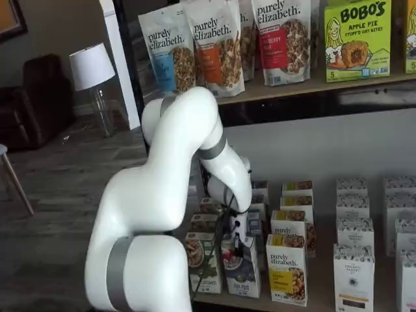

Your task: Pick up the blue and white box that is on the bottom shelf, the second box from the left

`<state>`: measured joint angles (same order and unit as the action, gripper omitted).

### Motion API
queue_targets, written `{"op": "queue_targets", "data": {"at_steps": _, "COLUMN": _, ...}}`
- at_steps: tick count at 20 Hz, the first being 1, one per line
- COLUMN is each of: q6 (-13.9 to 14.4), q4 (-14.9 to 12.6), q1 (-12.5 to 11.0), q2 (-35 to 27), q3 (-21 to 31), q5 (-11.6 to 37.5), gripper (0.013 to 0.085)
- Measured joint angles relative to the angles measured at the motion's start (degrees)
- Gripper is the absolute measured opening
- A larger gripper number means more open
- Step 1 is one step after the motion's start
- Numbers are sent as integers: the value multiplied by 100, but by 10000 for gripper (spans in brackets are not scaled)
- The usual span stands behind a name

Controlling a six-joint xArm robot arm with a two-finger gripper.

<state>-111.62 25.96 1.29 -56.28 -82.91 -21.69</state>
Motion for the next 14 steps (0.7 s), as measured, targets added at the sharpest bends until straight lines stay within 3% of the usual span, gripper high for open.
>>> {"op": "queue_targets", "data": {"at_steps": 8, "q6": -279, "q4": 381, "q1": 123, "q2": 410, "q3": 655, "q5": 243, "gripper": 490}}
{"op": "queue_targets", "data": {"at_steps": 14, "q6": -661, "q4": 847, "q1": 223, "q2": 869, "q3": 1366, "q5": 449, "gripper": 490}}
